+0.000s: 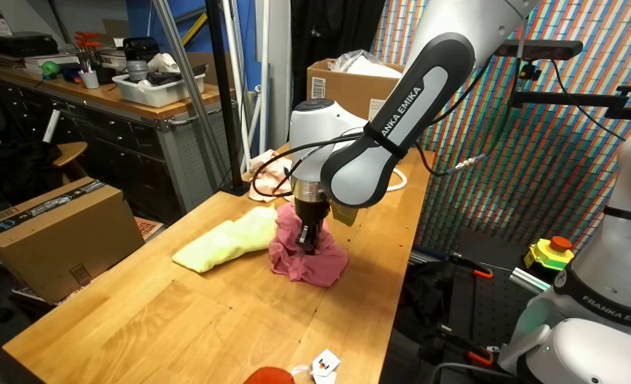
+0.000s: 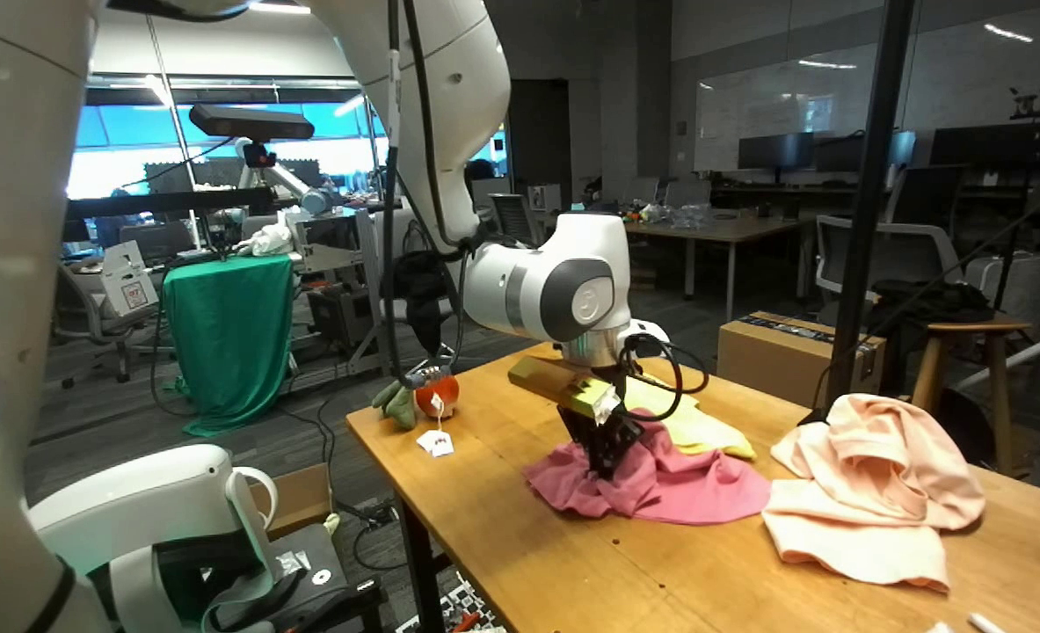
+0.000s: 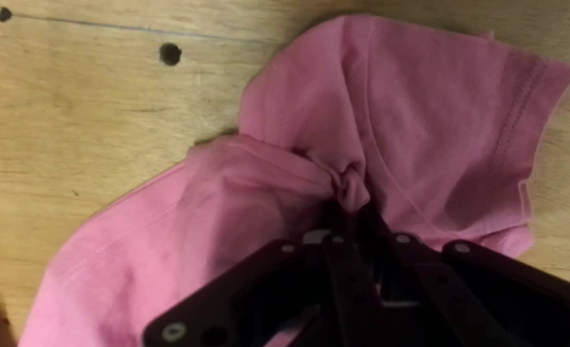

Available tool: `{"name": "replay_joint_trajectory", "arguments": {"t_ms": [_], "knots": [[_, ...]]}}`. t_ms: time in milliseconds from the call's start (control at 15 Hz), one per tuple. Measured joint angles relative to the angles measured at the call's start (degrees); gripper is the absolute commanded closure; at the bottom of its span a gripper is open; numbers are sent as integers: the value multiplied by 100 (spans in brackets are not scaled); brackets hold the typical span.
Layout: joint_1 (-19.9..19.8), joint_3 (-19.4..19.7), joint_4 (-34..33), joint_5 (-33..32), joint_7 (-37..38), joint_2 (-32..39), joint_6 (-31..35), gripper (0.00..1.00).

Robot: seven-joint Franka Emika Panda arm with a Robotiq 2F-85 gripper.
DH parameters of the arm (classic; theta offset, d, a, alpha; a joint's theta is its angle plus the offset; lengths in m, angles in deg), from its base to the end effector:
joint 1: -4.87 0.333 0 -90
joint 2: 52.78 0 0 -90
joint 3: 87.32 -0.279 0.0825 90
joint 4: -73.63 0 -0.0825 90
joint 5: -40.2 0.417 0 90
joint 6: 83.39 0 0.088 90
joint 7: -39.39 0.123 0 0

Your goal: Spread the pile - put the white string on the right, the plush toy on the left and spread the cloths to the sides

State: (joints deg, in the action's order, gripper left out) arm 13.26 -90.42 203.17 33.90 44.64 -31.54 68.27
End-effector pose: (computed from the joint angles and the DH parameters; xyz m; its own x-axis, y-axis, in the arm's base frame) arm 0.5317 0.1125 0.1182 0.9796 0.2003 0.0182 0.1997 -0.9793 0.0326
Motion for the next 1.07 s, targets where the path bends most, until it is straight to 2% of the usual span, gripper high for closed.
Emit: {"name": "replay_joint_trajectory", "arguments": {"t_ms": [533,1067], "knots": [[184,78,656,-28,634,-545,-518,89],[237,-113,1394,97,970,-1162,-769,89]]}}
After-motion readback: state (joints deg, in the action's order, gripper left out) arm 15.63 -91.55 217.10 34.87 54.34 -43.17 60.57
